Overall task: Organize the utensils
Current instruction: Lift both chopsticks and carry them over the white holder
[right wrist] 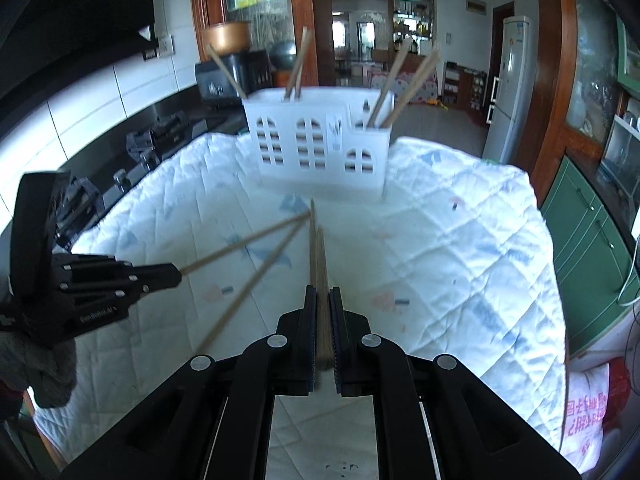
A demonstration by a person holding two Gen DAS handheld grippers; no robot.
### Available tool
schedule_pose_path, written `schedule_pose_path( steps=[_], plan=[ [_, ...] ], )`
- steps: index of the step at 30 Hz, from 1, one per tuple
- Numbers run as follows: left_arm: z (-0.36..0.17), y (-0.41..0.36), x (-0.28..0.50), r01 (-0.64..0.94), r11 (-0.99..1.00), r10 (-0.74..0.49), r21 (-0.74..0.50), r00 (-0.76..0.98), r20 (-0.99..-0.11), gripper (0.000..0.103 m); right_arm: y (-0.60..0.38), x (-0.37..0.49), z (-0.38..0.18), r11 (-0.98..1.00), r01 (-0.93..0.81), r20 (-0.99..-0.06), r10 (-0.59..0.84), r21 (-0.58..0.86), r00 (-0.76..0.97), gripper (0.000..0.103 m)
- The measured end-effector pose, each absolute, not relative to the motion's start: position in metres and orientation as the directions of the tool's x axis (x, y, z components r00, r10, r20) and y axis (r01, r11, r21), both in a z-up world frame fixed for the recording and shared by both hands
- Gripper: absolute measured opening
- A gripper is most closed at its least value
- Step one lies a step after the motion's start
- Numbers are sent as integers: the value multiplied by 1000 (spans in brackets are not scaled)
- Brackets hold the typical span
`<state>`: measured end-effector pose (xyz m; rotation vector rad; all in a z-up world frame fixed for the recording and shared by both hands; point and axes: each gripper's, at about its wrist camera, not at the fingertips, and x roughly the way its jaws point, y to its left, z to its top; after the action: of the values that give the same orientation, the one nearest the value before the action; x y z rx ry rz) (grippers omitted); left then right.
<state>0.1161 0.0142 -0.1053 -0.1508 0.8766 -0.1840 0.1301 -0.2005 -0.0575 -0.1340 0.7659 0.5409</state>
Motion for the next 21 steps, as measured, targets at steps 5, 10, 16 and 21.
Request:
schedule_pose_path(
  steps=[5,10,16,21],
  plan=[
    [-83,19,117,111,972,-229,-208,657,-718,6,-198,138,-28,851,-516,-669,438,94,600,7],
    [-61,20,121,135,970,-239,-203,681,-692,6,-196,154,4,847,-521,-648,455,105,611,7],
    [-37,22,132,160,967,-251,-196,705,-664,5,-195,168,40,838,-537,-622,471,95,626,7],
    [-15,21,142,183,967,-254,-177,722,-644,5,-194,182,67,833,-548,-607,477,79,636,7]
  ],
)
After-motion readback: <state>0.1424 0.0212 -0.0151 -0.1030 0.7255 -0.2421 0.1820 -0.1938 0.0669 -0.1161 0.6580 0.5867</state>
